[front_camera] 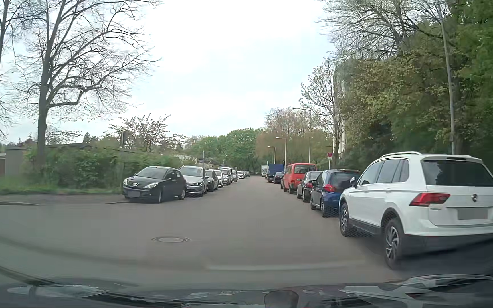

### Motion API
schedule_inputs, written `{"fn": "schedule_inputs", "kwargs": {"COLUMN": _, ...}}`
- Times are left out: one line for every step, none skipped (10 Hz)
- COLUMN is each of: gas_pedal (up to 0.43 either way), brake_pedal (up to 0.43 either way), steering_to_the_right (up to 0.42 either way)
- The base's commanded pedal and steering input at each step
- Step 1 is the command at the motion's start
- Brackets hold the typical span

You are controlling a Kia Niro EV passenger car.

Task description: Follow the waypoints while adhering to traffic rules and regulations

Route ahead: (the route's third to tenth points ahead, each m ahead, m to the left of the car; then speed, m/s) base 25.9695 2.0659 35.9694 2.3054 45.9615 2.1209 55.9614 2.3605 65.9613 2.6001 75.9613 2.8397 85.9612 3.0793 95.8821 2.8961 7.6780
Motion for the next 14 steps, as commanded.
{"fn": "schedule_inputs", "kwargs": {"gas_pedal": 0.039, "brake_pedal": 0.000, "steering_to_the_right": 0.001}}
{"fn": "schedule_inputs", "kwargs": {"gas_pedal": 0.039, "brake_pedal": 0.000, "steering_to_the_right": 0.001}}
{"fn": "schedule_inputs", "kwargs": {"gas_pedal": 0.039, "brake_pedal": 0.000, "steering_to_the_right": 0.001}}
{"fn": "schedule_inputs", "kwargs": {"gas_pedal": 0.039, "brake_pedal": 0.000, "steering_to_the_right": 0.002}}
{"fn": "schedule_inputs", "kwargs": {"gas_pedal": 0.039, "brake_pedal": 0.000, "steering_to_the_right": 0.003}}
{"fn": "schedule_inputs", "kwargs": {"gas_pedal": 0.039, "brake_pedal": 0.000, "steering_to_the_right": 0.002}}
{"fn": "schedule_inputs", "kwargs": {"gas_pedal": 0.047, "brake_pedal": 0.000, "steering_to_the_right": 0.003}}
{"fn": "schedule_inputs", "kwargs": {"gas_pedal": 0.047, "brake_pedal": 0.000, "steering_to_the_right": 0.002}}
{"fn": "schedule_inputs", "kwargs": {"gas_pedal": 0.047, "brake_pedal": 0.000, "steering_to_the_right": 0.003}}
{"fn": "schedule_inputs", "kwargs": {"gas_pedal": 0.047, "brake_pedal": 0.000, "steering_to_the_right": 0.003}}
{"fn": "schedule_inputs", "kwargs": {"gas_pedal": 0.059, "brake_pedal": 0.000, "steering_to_the_right": 0.003}}
{"fn": "schedule_inputs", "kwargs": {"gas_pedal": 0.059, "brake_pedal": 0.000, "steering_to_the_right": 0.003}}
{"fn": "schedule_inputs", "kwargs": {"gas_pedal": 0.059, "brake_pedal": 0.000, "steering_to_the_right": 0.003}}
{"fn": "schedule_inputs", "kwargs": {"gas_pedal": 0.059, "brake_pedal": 0.000, "steering_to_the_right": 0.003}}
